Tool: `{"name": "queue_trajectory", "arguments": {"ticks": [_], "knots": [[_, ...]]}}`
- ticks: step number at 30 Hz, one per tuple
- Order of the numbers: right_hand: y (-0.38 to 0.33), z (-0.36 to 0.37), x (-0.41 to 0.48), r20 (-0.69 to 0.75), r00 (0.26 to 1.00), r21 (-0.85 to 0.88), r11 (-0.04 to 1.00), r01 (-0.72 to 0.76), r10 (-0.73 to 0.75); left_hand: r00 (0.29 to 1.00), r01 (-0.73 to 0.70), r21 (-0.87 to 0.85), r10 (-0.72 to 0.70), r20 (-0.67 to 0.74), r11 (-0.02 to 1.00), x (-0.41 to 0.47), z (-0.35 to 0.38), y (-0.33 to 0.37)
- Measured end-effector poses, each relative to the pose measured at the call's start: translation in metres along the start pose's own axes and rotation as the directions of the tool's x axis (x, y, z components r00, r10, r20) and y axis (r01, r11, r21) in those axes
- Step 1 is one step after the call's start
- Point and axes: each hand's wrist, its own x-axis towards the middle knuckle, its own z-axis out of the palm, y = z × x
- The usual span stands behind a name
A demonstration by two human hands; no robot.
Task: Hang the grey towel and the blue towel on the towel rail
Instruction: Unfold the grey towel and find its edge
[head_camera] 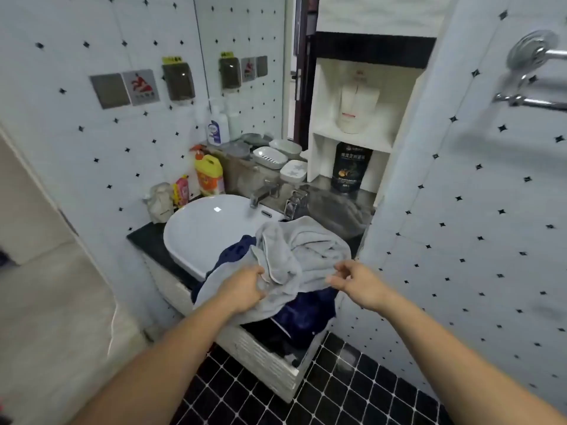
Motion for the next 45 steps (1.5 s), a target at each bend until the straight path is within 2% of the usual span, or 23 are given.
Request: {"name": "queue_trajectory", "arguments": {"ticks": [2, 4, 6, 13, 14, 16, 18, 19, 21, 23, 26, 29, 31, 35, 39, 41, 45], "knots": [[-0.003, 0.012, 0.03, 0.014, 0.999, -0.01, 1.0, -0.03, 0.03, 0.998, -0.051, 0.249, 0.055, -0.009, 0.967, 0.025, 0.0, -0.013], [-0.007, 0.022, 0.054, 0.056, 0.996, -0.024, 0.997, -0.067, 0.068, 0.99, -0.133, 0.445, 0.141, 0.016, 0.886, 0.047, 0.006, -0.027], [-0.01, 0.031, 0.078, 0.066, 0.993, -0.03, 0.995, -0.099, 0.1, 0.977, -0.197, 0.502, 0.213, 0.026, 0.842, 0.072, 0.015, -0.038], [-0.018, 0.049, 0.136, 0.124, 0.989, -0.031, 0.997, -0.076, 0.079, 0.98, -0.178, 0.556, 0.199, 0.023, 0.812, 0.128, 0.018, -0.047], [-0.02, 0.051, 0.14, 0.13, 0.989, -0.033, 0.997, -0.071, 0.075, 0.979, -0.168, 0.537, 0.205, -0.01, 0.827, 0.132, 0.017, -0.049], [-0.024, 0.056, 0.147, 0.131, 0.99, -0.041, 0.998, -0.054, 0.059, 0.991, -0.118, 0.38, 0.134, -0.015, 0.917, 0.138, 0.015, -0.056], [-0.025, 0.064, 0.151, 0.157, 0.986, -0.067, 0.997, -0.047, 0.057, 0.988, -0.067, 0.202, 0.037, 0.153, 0.977, 0.14, 0.011, -0.058], [-0.025, 0.069, 0.152, 0.179, 0.981, -0.109, 0.993, -0.05, 0.069, 0.981, -0.062, 0.192, 0.025, 0.192, 0.979, 0.141, 0.01, -0.057], [-0.022, 0.081, 0.152, 0.184, 0.977, -0.236, 0.97, -0.062, 0.107, 0.986, -0.081, 0.202, 0.05, 0.156, 0.976, 0.141, 0.005, -0.048], [-0.017, 0.087, 0.151, 0.132, 0.985, -0.27, 0.96, -0.069, 0.107, 0.992, -0.089, 0.102, 0.08, 0.093, 0.991, 0.142, -0.003, -0.035], [-0.018, 0.074, 0.147, 0.026, 0.997, -0.144, 0.987, -0.071, 0.075, 0.99, -0.143, -0.146, 0.138, -0.042, 0.979, 0.145, -0.022, -0.012], [-0.022, 0.031, 0.137, -0.113, 0.993, 0.079, 0.997, -0.017, 0.026, 0.98, -0.166, -0.396, 0.108, -0.166, 0.903, 0.143, -0.054, 0.034], [-0.027, -0.011, 0.122, -0.178, 0.984, 0.255, 0.964, 0.073, -0.028, 0.972, -0.197, -0.498, 0.1, -0.214, 0.845, 0.146, -0.072, 0.072], [-0.021, -0.105, 0.07, -0.322, 0.94, 0.433, 0.866, 0.251, -0.112, 0.917, -0.382, -0.49, 0.253, -0.31, 0.784, 0.142, -0.1, 0.166], [0.011, -0.196, 0.002, -0.517, 0.855, 0.531, 0.771, 0.352, -0.034, 0.856, -0.515, -0.5, 0.395, -0.332, 0.696, 0.113, -0.118, 0.279], [0.029, -0.234, -0.031, -0.558, 0.829, 0.519, 0.769, 0.374, -0.027, 0.832, -0.555, -0.503, 0.457, -0.316, 0.662, 0.097, -0.118, 0.331], [0.047, -0.281, -0.094, -0.539, 0.815, 0.356, 0.821, 0.447, -0.21, 0.759, -0.641, -0.48, 0.588, -0.28, 0.598, 0.064, -0.098, 0.431]]}}
